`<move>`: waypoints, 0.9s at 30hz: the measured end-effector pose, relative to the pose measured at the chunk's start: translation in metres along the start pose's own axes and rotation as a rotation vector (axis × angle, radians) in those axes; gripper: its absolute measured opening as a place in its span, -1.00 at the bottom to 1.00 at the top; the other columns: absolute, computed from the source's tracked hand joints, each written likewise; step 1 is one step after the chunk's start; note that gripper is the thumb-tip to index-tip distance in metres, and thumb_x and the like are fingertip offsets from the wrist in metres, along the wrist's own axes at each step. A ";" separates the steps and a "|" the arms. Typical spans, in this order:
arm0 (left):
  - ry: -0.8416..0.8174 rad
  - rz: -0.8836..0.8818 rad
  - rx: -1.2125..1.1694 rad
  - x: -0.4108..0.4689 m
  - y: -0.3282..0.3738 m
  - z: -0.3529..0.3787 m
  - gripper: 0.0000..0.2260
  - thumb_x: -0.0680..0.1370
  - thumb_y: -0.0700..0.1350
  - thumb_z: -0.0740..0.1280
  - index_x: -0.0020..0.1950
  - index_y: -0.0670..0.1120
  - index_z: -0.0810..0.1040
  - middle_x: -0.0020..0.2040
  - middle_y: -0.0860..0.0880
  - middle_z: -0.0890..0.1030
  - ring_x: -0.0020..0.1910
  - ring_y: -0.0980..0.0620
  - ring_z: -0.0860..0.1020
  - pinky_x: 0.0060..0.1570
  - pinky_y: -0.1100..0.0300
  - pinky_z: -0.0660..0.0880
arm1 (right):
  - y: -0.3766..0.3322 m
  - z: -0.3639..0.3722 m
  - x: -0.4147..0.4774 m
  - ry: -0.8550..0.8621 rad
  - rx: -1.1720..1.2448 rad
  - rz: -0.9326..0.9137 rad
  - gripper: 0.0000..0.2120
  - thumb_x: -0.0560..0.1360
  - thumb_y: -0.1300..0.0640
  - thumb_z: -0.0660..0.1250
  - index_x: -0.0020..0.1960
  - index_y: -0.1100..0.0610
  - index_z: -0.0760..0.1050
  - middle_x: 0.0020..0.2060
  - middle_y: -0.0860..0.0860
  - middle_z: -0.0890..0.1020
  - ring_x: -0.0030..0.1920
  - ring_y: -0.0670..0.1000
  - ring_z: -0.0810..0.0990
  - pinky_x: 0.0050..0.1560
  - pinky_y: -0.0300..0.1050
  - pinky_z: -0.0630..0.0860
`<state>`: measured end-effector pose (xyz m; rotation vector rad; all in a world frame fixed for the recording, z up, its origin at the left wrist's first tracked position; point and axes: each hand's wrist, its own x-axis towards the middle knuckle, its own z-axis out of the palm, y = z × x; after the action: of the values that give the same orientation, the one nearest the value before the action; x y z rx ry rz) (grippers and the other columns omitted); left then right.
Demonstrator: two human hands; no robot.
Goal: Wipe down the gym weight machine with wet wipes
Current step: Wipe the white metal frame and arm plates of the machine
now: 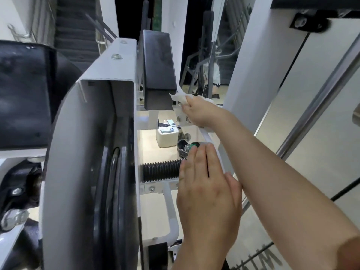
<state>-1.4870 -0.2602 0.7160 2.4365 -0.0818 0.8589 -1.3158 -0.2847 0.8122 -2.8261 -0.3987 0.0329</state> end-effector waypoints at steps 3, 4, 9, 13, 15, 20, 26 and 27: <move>-0.040 -0.009 0.070 0.004 0.000 0.001 -0.48 0.53 -0.01 0.10 0.45 -0.21 0.38 0.39 -0.13 0.47 0.42 -0.11 0.38 0.43 -0.04 0.29 | 0.015 0.004 -0.022 0.079 -0.145 -0.023 -0.65 0.69 0.19 -0.05 0.32 0.25 0.40 0.27 0.19 0.45 0.30 0.21 0.38 0.25 0.02 0.36; -0.048 -0.012 0.084 0.004 0.001 0.001 -0.48 0.53 -0.02 0.11 0.44 -0.22 0.38 0.38 -0.14 0.48 0.42 -0.12 0.38 0.43 -0.05 0.29 | 0.019 0.006 -0.024 0.095 -0.161 -0.032 -0.65 0.69 0.20 -0.07 0.30 0.25 0.41 0.27 0.20 0.44 0.32 0.21 0.35 0.28 0.05 0.34; -0.052 -0.009 0.125 0.005 0.006 0.003 -0.48 0.49 -0.08 0.07 0.39 -0.25 0.44 0.33 -0.17 0.52 0.38 -0.16 0.44 0.37 -0.11 0.33 | 0.012 -0.003 -0.008 0.068 -0.044 0.080 -0.62 0.70 0.18 -0.06 0.42 0.32 0.30 0.43 0.26 0.30 0.44 0.23 0.21 0.39 0.05 0.13; -0.051 0.017 0.146 0.005 0.003 0.001 -0.48 0.50 -0.06 0.10 0.39 -0.25 0.45 0.32 -0.16 0.54 0.37 -0.12 0.46 0.34 -0.07 0.38 | 0.018 0.006 -0.037 0.122 0.111 -0.010 -0.69 0.69 0.11 -0.03 0.09 0.05 0.50 0.14 0.11 0.52 0.20 0.11 0.45 0.12 -0.06 0.37; -0.054 0.024 0.137 0.004 0.001 0.001 -0.48 0.51 -0.04 0.11 0.41 -0.24 0.43 0.34 -0.15 0.53 0.38 -0.10 0.44 0.34 -0.05 0.38 | 0.019 0.010 -0.057 0.159 0.303 -0.018 -0.65 0.68 0.05 0.04 -0.27 -0.09 0.32 -0.23 -0.07 0.48 -0.16 -0.06 0.44 -0.19 -0.17 0.33; -0.102 0.056 0.018 -0.014 0.002 -0.012 -0.43 0.50 -0.03 0.10 0.48 -0.24 0.33 0.45 -0.10 0.41 0.48 -0.07 0.31 0.42 0.10 0.29 | 0.019 0.015 -0.104 0.104 0.584 -0.058 -0.69 0.67 0.09 0.10 -0.21 0.06 0.46 -0.29 -0.06 0.51 -0.25 -0.09 0.45 -0.13 -0.09 0.40; -0.056 -0.028 -0.346 -0.040 0.001 -0.036 -0.60 0.42 -0.15 0.11 0.23 0.06 0.45 0.45 0.13 0.35 0.45 0.21 0.25 0.31 0.42 0.18 | 0.016 0.034 -0.173 0.306 0.372 -0.109 -0.72 0.65 0.10 0.14 -0.23 -0.08 0.37 -0.43 -0.12 0.49 -0.35 -0.06 0.45 -0.32 -0.13 0.35; -0.031 -0.064 -0.386 -0.039 0.000 -0.039 -0.65 0.41 -0.19 0.13 0.14 0.09 0.43 0.41 0.12 0.38 0.42 0.22 0.27 0.26 0.49 0.18 | 0.015 0.039 -0.179 0.362 0.287 -0.097 -0.76 0.64 0.12 0.14 -0.20 -0.04 0.35 -0.41 -0.10 0.45 -0.33 0.00 0.43 -0.31 -0.06 0.33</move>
<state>-1.5402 -0.2450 0.7178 2.0795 -0.1639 0.7030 -1.4862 -0.3366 0.7677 -2.4582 -0.4083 -0.4025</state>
